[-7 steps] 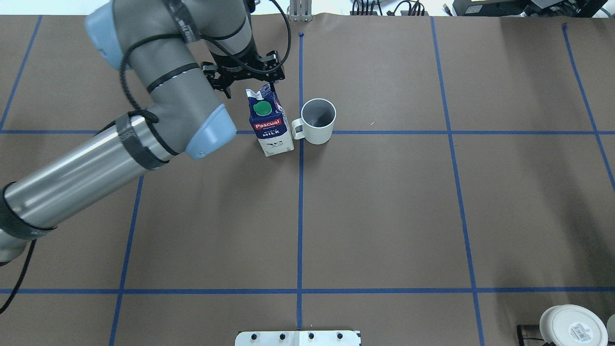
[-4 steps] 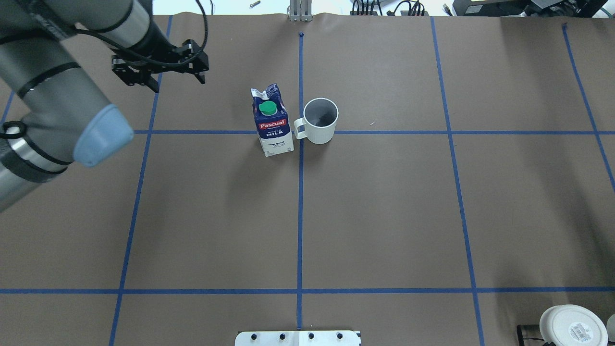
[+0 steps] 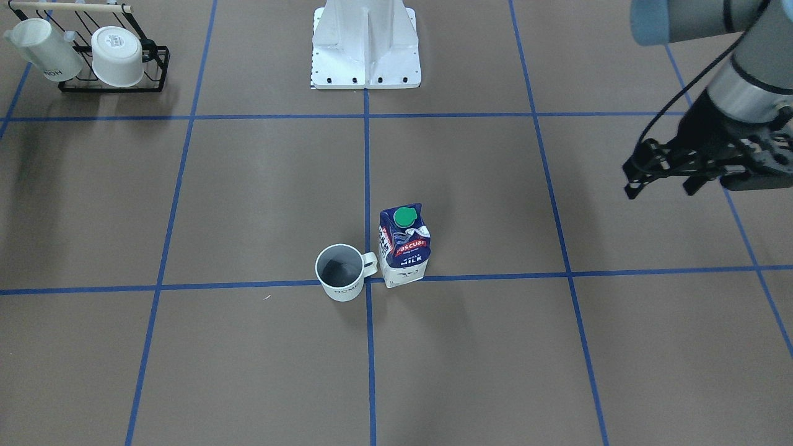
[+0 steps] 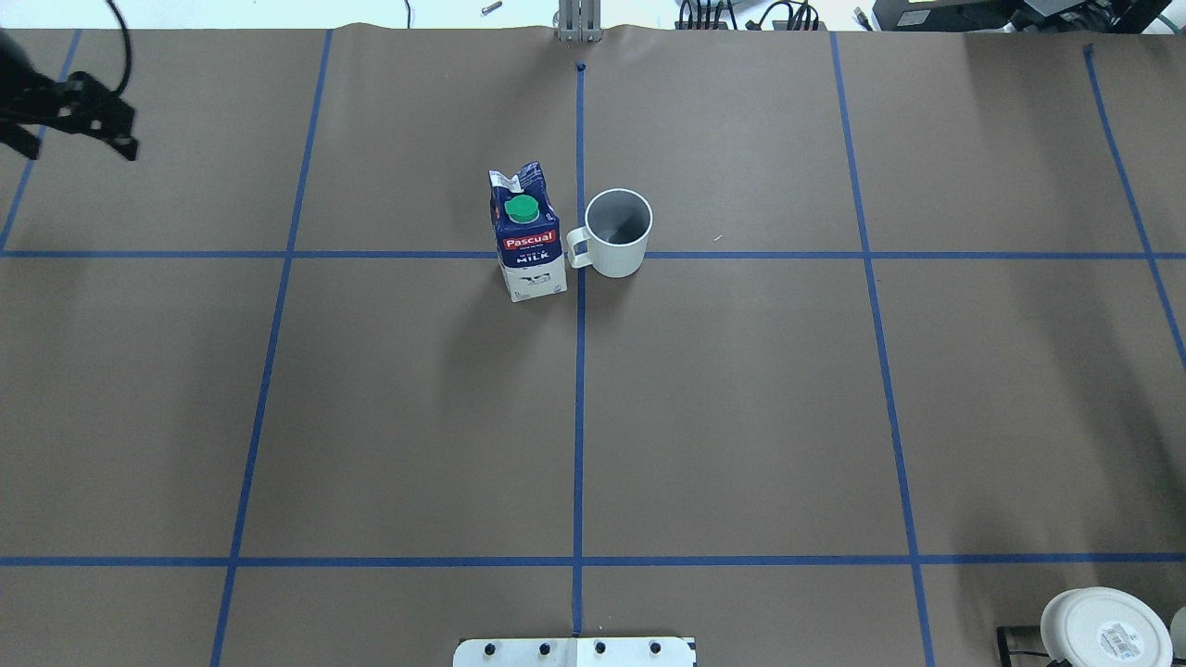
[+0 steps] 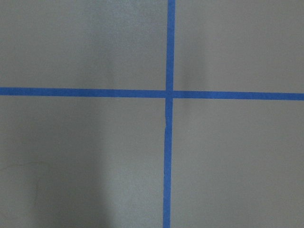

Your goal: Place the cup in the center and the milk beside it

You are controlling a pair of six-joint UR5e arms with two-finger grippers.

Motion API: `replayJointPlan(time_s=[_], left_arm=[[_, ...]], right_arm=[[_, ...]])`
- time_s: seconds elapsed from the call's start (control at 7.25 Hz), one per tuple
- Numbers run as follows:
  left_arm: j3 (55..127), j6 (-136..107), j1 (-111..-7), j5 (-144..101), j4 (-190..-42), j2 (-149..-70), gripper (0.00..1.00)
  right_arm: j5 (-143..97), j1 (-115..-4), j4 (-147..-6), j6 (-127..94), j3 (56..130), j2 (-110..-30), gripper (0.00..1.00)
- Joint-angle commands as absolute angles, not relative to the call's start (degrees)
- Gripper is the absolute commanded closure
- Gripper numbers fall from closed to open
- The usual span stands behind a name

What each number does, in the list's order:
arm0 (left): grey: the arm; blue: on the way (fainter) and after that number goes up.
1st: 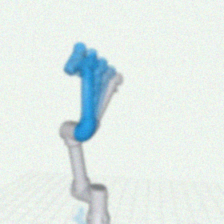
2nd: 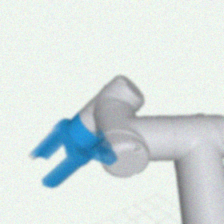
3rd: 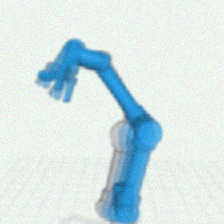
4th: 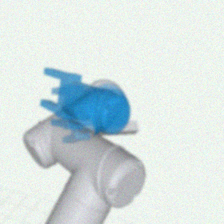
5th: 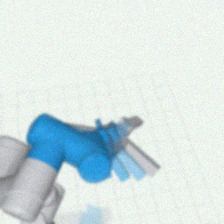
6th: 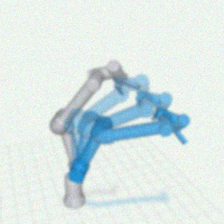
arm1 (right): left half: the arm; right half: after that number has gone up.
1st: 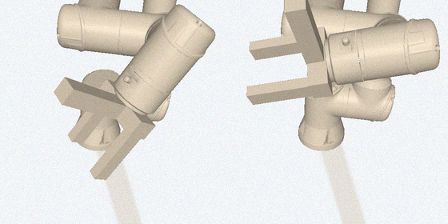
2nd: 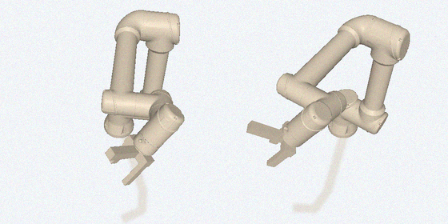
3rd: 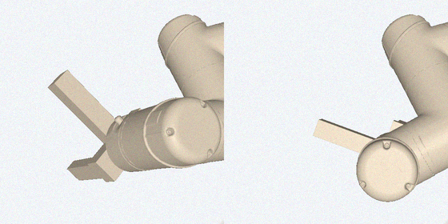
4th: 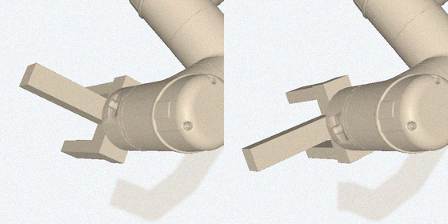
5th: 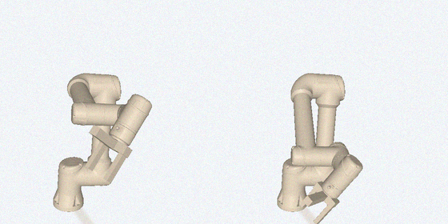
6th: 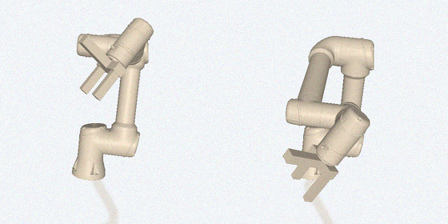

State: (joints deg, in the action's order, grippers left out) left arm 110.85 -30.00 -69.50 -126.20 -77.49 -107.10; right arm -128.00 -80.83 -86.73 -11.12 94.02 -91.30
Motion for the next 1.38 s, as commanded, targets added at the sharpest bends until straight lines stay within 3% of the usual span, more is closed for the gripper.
replayJointPlan(time_s=[0.0, 0.28, 0.41, 0.69, 1.24], left_arm=[[109.6, -12.9, -76.1, -126.6, -77.4, -96.5, 0.02], [108.3, -10.2, -82.4, -126.7, -82.0, -89.1, 0.02], [104.0, -5.6, -87.3, -127.0, -87.0, -86.2, 0.02], [98.6, -4.9, -90.0, -134.3, -88.2, -84.7, 0.02], [98.7, -5.6, -89.8, -134.4, -88.2, -85.5, 0.02]], right_arm=[[-130.0, -83.0, -87.4, -11.2, 93.3, -91.4, 0.0], [-137.2, -87.2, -92.6, -11.1, 93.3, -91.3, 0.0], [-138.2, -87.9, -93.0, -11.0, 93.6, -91.7, 0.0], [-137.6, -87.9, -92.7, -10.6, 93.3, -91.6, 0.0], [-137.4, -87.9, -92.7, -10.6, 93.3, -91.8, 0.0]])
